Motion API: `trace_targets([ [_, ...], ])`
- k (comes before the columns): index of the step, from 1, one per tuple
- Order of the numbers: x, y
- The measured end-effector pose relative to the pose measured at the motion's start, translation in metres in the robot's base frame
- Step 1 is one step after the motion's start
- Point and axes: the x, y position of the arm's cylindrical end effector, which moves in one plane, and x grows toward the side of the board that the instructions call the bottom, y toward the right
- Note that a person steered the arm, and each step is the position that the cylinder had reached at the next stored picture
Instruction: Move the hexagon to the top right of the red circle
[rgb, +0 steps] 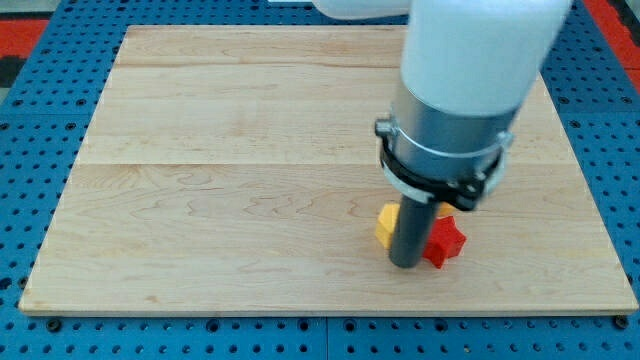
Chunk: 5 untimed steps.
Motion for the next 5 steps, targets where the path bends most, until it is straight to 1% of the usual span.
trace_targets([
  [1, -0.039, -0.011],
  [2, -0.078, -0.051],
  [3, -0.147, -0.054],
  [4, -0.126, -0.076],
  [5, -0.066, -0.041],
])
